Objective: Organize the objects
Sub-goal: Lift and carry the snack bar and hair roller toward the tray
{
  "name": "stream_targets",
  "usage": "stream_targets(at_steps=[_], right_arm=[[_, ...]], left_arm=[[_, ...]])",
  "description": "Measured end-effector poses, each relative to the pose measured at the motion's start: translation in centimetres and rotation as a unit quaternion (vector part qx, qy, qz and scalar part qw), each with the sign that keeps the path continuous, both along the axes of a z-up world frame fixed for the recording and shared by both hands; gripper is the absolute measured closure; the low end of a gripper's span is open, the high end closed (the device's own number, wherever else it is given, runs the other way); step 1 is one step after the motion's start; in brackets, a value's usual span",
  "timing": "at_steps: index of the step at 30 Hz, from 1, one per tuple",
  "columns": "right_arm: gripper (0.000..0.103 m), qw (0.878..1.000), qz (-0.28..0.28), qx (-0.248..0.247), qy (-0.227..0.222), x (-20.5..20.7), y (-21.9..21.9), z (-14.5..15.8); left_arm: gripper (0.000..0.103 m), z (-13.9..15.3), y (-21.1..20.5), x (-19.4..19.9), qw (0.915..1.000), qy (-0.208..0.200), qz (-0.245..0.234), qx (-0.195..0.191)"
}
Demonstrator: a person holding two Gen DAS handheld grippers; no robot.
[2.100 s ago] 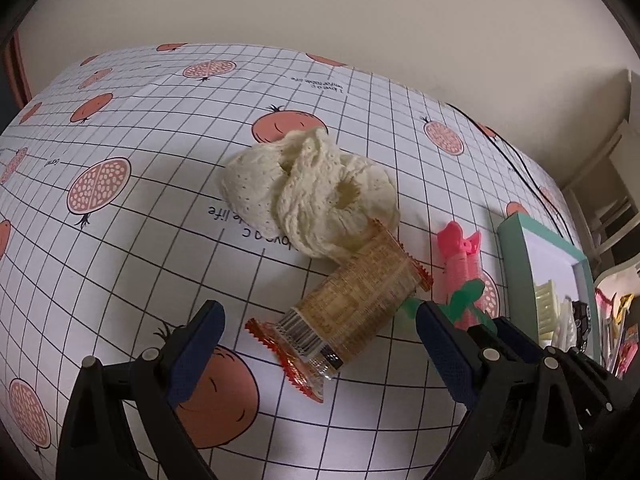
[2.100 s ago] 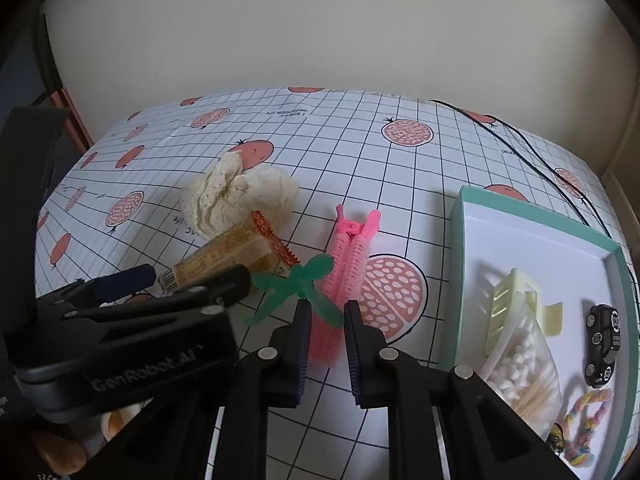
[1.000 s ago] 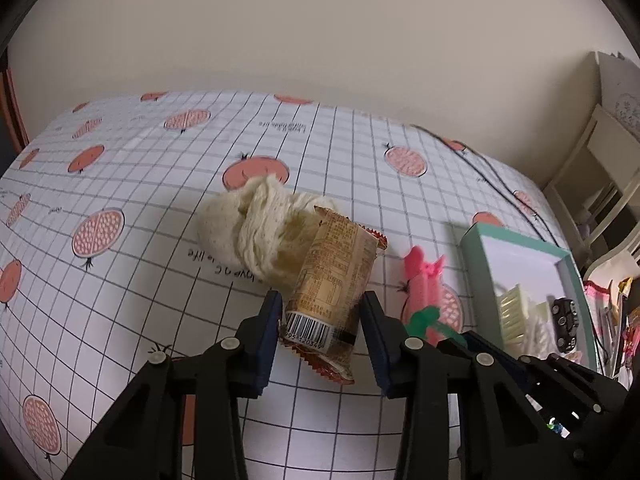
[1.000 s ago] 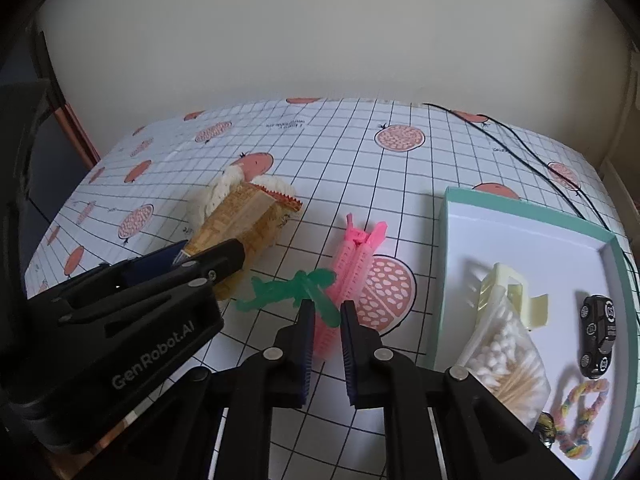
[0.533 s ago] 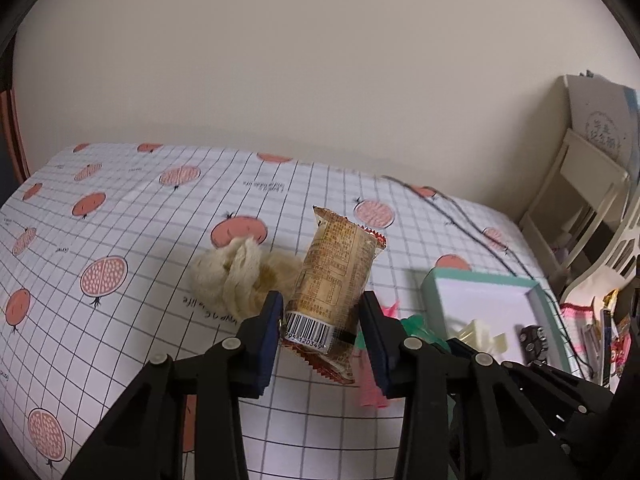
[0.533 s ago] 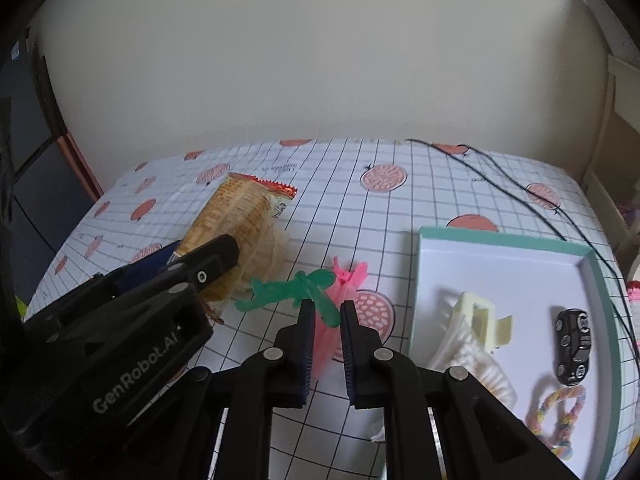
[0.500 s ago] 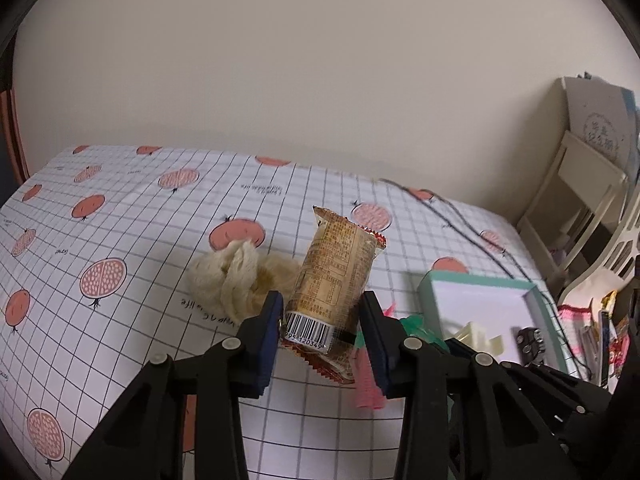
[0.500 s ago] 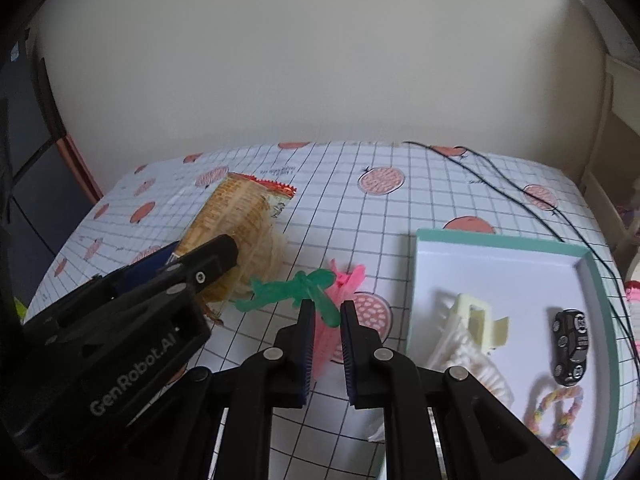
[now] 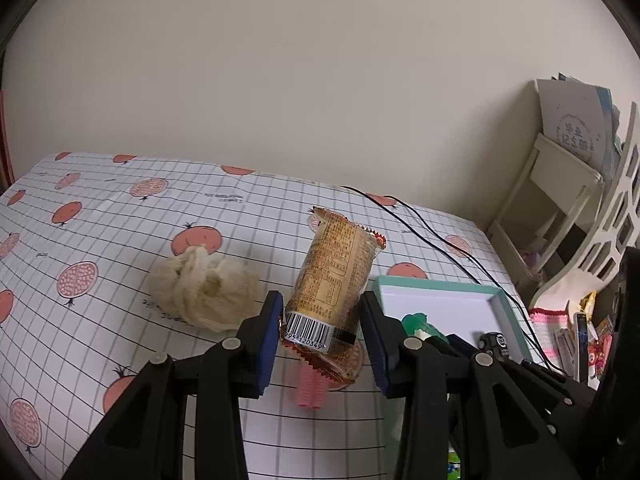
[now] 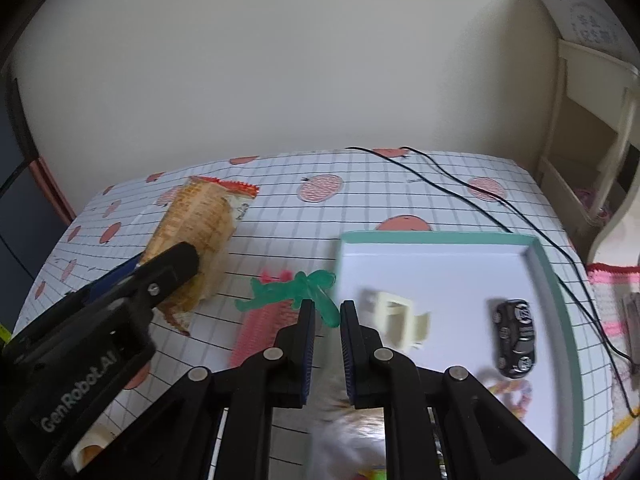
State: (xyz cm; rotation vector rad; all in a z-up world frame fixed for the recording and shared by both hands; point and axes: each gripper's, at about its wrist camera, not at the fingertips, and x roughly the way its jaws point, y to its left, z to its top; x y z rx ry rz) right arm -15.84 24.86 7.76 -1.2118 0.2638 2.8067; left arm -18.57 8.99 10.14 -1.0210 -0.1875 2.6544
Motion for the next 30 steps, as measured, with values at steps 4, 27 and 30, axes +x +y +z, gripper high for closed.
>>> stream_targets(at_steps=[4,27,30], right_arm=[[0.089,1.000,-0.016,-0.001,-0.005,0.3,1.9,-0.3],[0.089,0.996,-0.066,-0.011,-0.060,3.7,11.0,0.2],[0.089,0.995,-0.054,-0.008,-0.078,3.8,10.8,0.4]], left_arm=[[0.062,0.0,1.3,0.3,0.9999,0.001,-0.014,-0.005],[0.062,-1.0,9.3,2.3,0.9943,-0.060,-0.087,0.002],[0.062,-1.0,10.1,2.5,0.9928,-0.074,-0.094,0.001]])
